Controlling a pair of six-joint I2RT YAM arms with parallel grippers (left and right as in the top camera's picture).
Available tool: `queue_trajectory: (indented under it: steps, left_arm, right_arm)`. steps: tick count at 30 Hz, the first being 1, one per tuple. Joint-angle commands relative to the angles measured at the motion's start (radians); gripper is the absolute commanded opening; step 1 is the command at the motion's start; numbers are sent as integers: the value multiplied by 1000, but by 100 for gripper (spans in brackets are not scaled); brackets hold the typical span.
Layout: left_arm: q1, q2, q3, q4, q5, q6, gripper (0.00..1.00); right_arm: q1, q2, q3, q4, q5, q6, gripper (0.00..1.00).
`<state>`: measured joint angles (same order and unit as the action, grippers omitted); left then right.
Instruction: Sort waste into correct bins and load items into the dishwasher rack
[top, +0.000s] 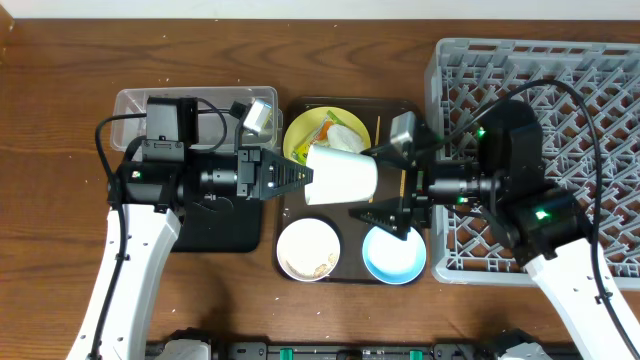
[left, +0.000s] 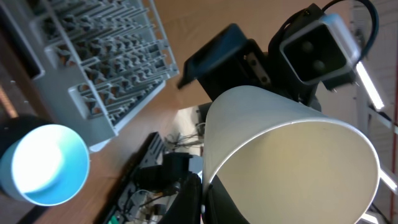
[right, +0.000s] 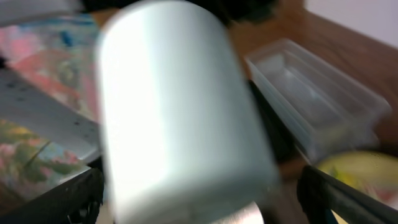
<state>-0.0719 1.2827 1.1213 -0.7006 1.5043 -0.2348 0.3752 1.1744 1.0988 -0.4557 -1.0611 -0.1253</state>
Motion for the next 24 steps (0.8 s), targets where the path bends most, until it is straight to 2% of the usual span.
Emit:
queue_trajectory:
  steps: [1, 4, 7, 14, 15, 17, 18, 20, 24]
  left_arm:
    - [1, -3, -8, -2, 69, 21, 6]
    - [-6, -3, -8, -5, 69, 21, 6]
    - [-6, -3, -8, -5, 69, 21, 6]
    - [-6, -3, -8, -3, 66, 21, 6]
    - [-6, -3, -8, -3, 65, 21, 17]
    - [-6, -3, -8, -4, 35, 22, 46]
    - [-5, -3, -8, -6, -10, 23, 52]
    - [-5, -3, -8, -22, -105, 25, 60]
    - [-5, -3, -8, -146, -469, 25, 72]
  right_arm:
    - [29, 0, 18, 52, -61, 8, 96]
    - [30, 0, 18, 116, -35, 86, 87]
    - [33, 0, 18, 122, -36, 103, 64]
    - [38, 0, 18, 87, -34, 102, 55]
    - [34, 0, 18, 77, -17, 103, 54]
    - [18, -8, 18, 43, 46, 102, 54]
    - [-3, -18, 18, 6, 115, 103, 53]
    - [-48, -42, 18, -64, 230, 120, 51]
    - [-181, -126, 18, -223, 444, 220, 50]
